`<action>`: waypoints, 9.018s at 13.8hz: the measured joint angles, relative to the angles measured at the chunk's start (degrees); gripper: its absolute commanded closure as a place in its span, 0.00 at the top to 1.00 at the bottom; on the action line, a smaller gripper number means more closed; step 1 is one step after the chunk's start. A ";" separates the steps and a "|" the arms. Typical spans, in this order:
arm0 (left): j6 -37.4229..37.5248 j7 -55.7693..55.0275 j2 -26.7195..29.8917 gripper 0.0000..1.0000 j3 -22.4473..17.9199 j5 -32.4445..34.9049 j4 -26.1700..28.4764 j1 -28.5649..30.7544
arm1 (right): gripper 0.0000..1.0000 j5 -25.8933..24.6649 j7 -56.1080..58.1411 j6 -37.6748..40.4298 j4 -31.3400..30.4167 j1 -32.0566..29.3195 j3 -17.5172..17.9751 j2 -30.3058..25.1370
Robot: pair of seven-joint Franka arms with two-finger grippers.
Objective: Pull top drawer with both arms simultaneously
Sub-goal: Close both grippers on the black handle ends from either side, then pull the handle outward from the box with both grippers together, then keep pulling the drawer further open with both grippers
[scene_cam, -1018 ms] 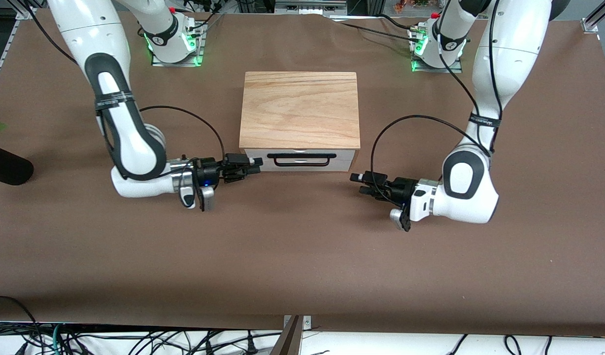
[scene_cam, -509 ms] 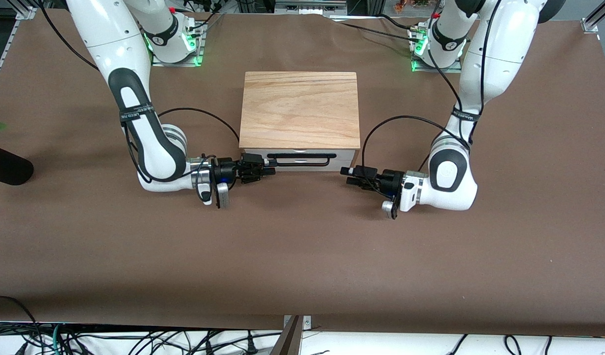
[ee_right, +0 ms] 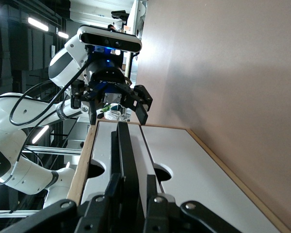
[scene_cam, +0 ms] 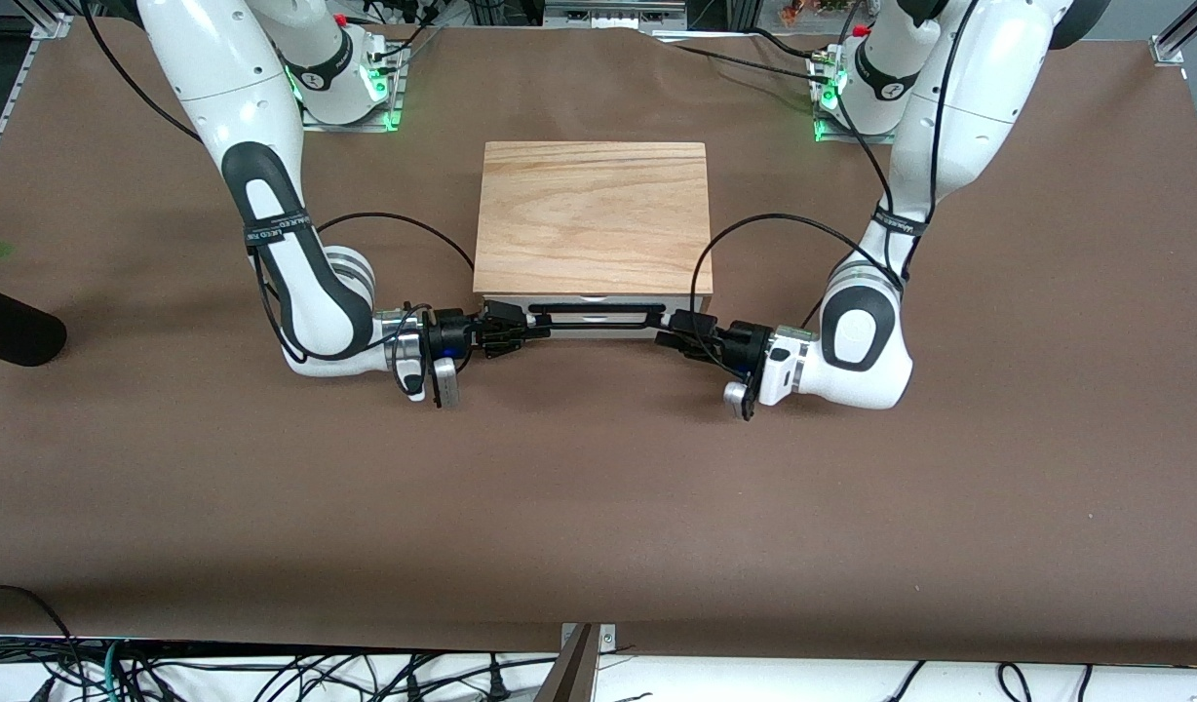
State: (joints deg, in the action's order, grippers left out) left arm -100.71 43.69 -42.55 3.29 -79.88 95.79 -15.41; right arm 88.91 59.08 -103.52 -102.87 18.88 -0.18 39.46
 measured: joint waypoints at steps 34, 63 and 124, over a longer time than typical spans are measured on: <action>-1.06 1.90 -6.48 0.00 -0.42 0.36 -11.37 -0.16 | 0.00 1.00 -2.90 -0.10 7.72 -1.34 -0.52 4.16; -4.71 -10.26 -19.34 0.00 -4.79 3.58 -38.51 -1.83 | 0.00 -0.12 -12.26 -7.62 28.03 -1.55 -1.32 13.42; -10.82 -20.61 -21.39 1.00 -8.24 3.31 -41.88 -5.28 | 1.00 -11.89 -14.21 -6.29 32.38 -3.88 -4.33 11.01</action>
State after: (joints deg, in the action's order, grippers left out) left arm -111.53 23.08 -63.93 -4.95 -76.57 53.91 -20.68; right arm 77.01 44.87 -109.81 -70.49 14.99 -4.51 50.47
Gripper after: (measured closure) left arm 0.000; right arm 0.000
